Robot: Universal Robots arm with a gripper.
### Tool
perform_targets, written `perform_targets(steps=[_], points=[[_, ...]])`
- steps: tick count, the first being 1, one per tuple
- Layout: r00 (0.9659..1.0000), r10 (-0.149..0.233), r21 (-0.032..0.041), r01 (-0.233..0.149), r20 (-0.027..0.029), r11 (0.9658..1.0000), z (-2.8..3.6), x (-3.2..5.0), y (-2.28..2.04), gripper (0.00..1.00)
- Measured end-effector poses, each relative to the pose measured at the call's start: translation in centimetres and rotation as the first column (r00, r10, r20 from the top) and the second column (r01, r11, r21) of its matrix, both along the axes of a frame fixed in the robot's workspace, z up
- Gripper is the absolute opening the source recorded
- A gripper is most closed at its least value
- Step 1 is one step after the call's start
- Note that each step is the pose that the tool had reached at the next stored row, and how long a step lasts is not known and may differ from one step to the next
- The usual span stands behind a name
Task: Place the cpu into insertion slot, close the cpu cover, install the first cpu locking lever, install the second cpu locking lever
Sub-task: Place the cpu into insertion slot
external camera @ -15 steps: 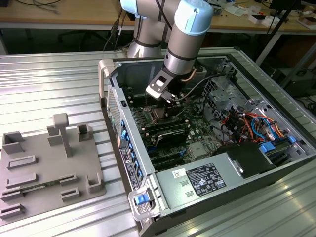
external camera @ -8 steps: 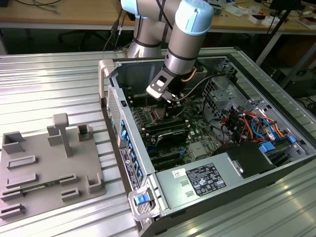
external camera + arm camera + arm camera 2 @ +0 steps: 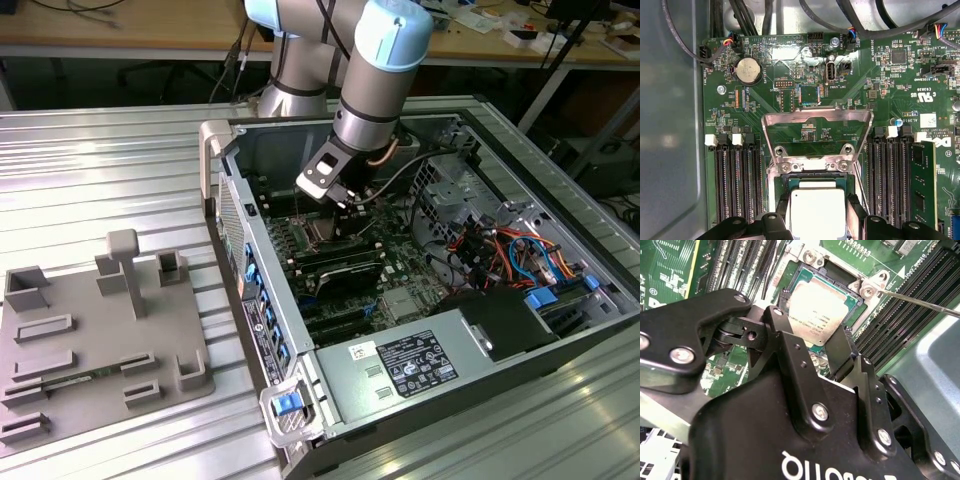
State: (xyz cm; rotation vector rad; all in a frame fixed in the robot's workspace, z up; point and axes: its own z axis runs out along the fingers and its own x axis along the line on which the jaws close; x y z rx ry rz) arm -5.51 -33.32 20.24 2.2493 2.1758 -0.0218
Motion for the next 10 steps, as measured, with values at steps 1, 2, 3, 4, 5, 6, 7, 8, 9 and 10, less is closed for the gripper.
perform_targets(steps=[1, 2, 3, 4, 5, 6, 7, 8, 9, 10], points=[[1.0000, 0.001, 0.0000, -0.001, 0.0000, 1.0000, -0.01, 0.00, 0.00, 0.55], [1.0000, 0.001, 0.0000, -0.001, 0.0000, 1.0000, -0.02, 0.00, 0.00, 0.55], [1.0000, 0.003, 0.0000, -0.003, -0.0001, 1.0000, -0.03, 0.00, 0.00, 0.55], [1.0000, 0.004, 0.0000, -0.004, 0.0000, 1.0000, -0.03, 0.00, 0.00, 0.55], [1.0000, 0.006, 0.0000, -0.006, 0.0000, 1.0000, -0.05, 0.01, 0.00, 0.55], [1.0000, 0.007, 0.0000, -0.007, 0.0000, 1.0000, -0.06, 0.02, 0.01, 0.55], [1.0000, 0.008, -0.0001, -0.008, 0.0000, 1.0000, -0.06, 0.03, 0.01, 0.55], [1.0000, 0.009, 0.0000, -0.009, 0.0000, 1.0000, -0.07, 0.04, 0.01, 0.55], [0.9999, 0.010, 0.0000, -0.010, 0.0000, 0.9999, -0.07, 0.05, 0.01, 0.55], [0.9999, 0.011, 0.0000, -0.011, 0.0000, 0.9999, -0.07, 0.06, 0.01, 0.55]])
